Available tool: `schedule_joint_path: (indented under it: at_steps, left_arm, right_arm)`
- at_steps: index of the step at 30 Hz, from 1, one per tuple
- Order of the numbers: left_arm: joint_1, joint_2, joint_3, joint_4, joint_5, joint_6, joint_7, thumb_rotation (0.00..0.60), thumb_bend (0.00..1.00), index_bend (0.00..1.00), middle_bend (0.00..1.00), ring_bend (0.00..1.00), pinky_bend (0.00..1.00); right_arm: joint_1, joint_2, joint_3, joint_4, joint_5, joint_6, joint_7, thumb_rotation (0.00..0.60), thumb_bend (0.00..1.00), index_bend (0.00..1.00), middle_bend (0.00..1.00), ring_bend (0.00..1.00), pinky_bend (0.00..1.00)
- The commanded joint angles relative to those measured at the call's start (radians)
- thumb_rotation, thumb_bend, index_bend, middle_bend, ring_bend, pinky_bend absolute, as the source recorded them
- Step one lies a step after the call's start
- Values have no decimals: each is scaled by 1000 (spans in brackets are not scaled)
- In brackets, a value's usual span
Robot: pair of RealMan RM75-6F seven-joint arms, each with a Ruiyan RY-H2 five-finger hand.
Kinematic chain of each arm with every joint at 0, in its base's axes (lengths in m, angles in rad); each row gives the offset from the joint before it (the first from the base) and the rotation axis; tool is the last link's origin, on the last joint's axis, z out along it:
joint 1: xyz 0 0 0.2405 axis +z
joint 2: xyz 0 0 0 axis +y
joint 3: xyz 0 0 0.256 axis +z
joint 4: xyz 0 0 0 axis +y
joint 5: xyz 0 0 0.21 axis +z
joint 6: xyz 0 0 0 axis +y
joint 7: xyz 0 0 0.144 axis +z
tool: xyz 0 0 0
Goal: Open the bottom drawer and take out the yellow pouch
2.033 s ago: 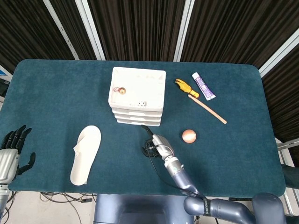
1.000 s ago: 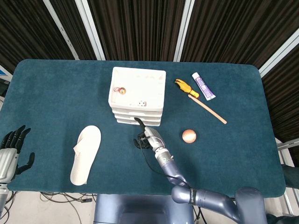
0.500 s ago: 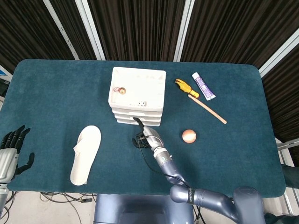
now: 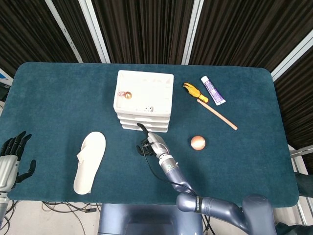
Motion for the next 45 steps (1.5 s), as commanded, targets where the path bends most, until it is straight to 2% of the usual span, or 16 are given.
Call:
schedule_joint_path:
  at_steps: [1,33,45]
  left_arm:
    - [0,0,0,0,-1,1,-1,600,466,54,0,0,0]
    - [0,0,-6,-1,-16,-2,4,600,465,54,0,0,0]
    - [0,0,-6,-2,-16,-2,7,600,466,54,0,0,0]
  right_arm:
    - [4,-2,2,5,5,-5,-2,600,516,0,833,929,942]
    - [50,-9,14,41,1,-37,24,600,515,0,834,930,943]
    - [47,2,-6,23,-17,-43,35,600,516,63,833,930,943]
